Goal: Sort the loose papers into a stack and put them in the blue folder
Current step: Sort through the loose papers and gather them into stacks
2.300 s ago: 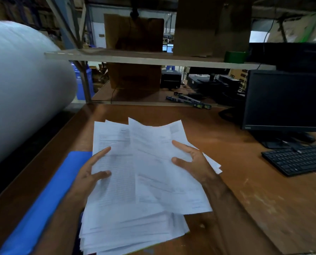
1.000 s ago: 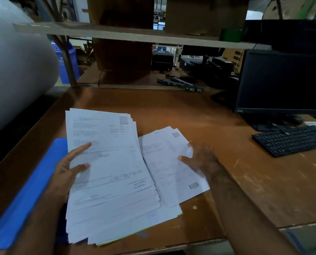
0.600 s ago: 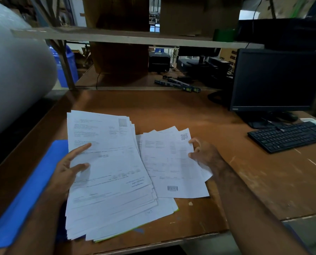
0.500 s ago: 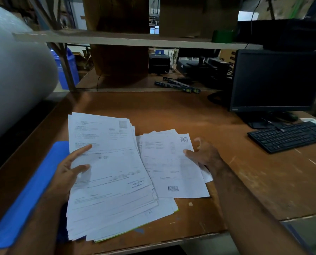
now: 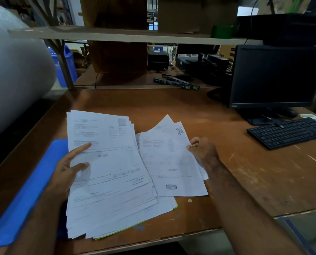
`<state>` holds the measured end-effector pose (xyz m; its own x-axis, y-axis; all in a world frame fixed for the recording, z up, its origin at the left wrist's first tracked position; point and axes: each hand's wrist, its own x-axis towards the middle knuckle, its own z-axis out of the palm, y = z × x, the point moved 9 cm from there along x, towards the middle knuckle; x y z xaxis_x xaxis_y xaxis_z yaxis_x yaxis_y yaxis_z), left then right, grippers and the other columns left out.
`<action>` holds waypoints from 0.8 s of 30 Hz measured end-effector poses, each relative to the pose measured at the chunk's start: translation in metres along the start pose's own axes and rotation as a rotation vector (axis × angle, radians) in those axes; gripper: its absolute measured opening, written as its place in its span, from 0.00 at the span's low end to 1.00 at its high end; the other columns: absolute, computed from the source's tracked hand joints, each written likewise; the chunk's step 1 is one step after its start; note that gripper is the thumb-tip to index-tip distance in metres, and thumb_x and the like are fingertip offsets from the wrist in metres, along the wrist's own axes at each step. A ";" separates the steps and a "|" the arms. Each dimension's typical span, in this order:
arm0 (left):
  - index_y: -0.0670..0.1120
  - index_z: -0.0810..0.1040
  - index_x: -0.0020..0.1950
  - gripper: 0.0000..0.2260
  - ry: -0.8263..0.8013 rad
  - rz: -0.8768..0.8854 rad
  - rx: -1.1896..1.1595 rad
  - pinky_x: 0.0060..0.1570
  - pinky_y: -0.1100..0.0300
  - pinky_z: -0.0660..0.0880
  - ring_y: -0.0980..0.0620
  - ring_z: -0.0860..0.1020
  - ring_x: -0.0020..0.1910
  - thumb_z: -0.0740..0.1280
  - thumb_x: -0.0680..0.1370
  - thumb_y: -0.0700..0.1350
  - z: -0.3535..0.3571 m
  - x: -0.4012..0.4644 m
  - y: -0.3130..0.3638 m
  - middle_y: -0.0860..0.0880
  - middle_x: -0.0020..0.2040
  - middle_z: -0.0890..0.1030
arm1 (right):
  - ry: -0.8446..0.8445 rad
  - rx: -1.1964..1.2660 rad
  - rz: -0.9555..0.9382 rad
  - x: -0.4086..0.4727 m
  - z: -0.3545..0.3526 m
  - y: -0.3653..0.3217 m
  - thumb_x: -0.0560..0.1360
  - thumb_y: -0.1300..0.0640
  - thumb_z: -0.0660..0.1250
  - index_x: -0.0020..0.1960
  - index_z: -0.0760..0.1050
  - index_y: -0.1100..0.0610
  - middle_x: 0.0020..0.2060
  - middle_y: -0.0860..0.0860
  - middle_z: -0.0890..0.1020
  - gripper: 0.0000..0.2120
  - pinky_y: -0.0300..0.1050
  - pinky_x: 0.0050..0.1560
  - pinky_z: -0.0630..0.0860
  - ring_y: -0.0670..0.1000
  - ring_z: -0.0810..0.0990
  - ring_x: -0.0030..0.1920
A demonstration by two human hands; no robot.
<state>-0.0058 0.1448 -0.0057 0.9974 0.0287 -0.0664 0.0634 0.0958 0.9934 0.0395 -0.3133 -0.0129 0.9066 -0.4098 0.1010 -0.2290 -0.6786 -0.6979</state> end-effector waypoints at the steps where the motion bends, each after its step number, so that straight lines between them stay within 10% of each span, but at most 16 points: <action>1: 0.53 0.81 0.66 0.23 0.003 0.001 0.000 0.42 0.57 0.85 0.44 0.78 0.63 0.63 0.80 0.29 0.001 -0.001 0.001 0.51 0.72 0.74 | 0.015 -0.008 -0.022 -0.001 -0.001 -0.001 0.69 0.57 0.75 0.35 0.79 0.54 0.32 0.47 0.83 0.06 0.41 0.34 0.72 0.52 0.81 0.37; 6: 0.48 0.78 0.70 0.23 0.010 0.010 0.006 0.37 0.63 0.83 0.50 0.79 0.57 0.63 0.80 0.28 0.005 -0.006 0.007 0.51 0.72 0.73 | 0.126 -0.018 -0.124 0.001 -0.007 -0.004 0.73 0.51 0.68 0.40 0.77 0.52 0.37 0.47 0.83 0.06 0.47 0.38 0.77 0.55 0.81 0.40; 9: 0.48 0.77 0.70 0.23 0.015 0.007 0.006 0.36 0.63 0.82 0.50 0.79 0.57 0.62 0.80 0.28 0.005 -0.009 0.008 0.51 0.71 0.74 | 0.156 -0.018 -0.182 -0.009 -0.013 -0.012 0.78 0.53 0.67 0.60 0.80 0.50 0.42 0.49 0.85 0.11 0.47 0.41 0.80 0.54 0.83 0.41; 12: 0.48 0.78 0.70 0.23 0.016 0.008 -0.002 0.36 0.63 0.83 0.50 0.79 0.57 0.62 0.80 0.28 0.006 -0.011 0.008 0.51 0.72 0.73 | 0.233 -0.233 -0.219 -0.020 -0.021 -0.020 0.82 0.53 0.63 0.80 0.58 0.39 0.34 0.54 0.80 0.30 0.41 0.30 0.72 0.52 0.76 0.29; 16: 0.49 0.78 0.69 0.23 0.013 -0.003 -0.002 0.34 0.63 0.82 0.50 0.79 0.56 0.63 0.80 0.28 0.006 -0.009 0.008 0.52 0.69 0.75 | 0.347 -0.287 -0.471 -0.049 -0.040 -0.058 0.80 0.53 0.68 0.80 0.60 0.43 0.31 0.47 0.73 0.32 0.35 0.27 0.64 0.46 0.70 0.24; 20: 0.51 0.79 0.67 0.23 0.007 -0.017 -0.030 0.34 0.59 0.83 0.48 0.80 0.55 0.63 0.80 0.28 0.007 -0.006 0.006 0.58 0.62 0.77 | 0.252 -0.150 -0.543 -0.043 -0.040 -0.075 0.80 0.51 0.63 0.63 0.82 0.49 0.53 0.50 0.85 0.15 0.48 0.46 0.82 0.57 0.84 0.48; 24: 0.51 0.80 0.65 0.23 -0.031 0.048 -0.010 0.39 0.60 0.84 0.48 0.80 0.60 0.64 0.79 0.27 0.009 0.000 0.013 0.56 0.65 0.78 | 0.089 0.043 -0.541 -0.032 -0.040 -0.091 0.75 0.50 0.64 0.65 0.81 0.54 0.63 0.50 0.83 0.21 0.42 0.64 0.74 0.52 0.80 0.62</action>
<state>-0.0051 0.1371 0.0081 0.9999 0.0025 -0.0161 0.0157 0.1050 0.9944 0.0174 -0.2628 0.0761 0.8569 -0.0601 0.5119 0.2783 -0.7820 -0.5576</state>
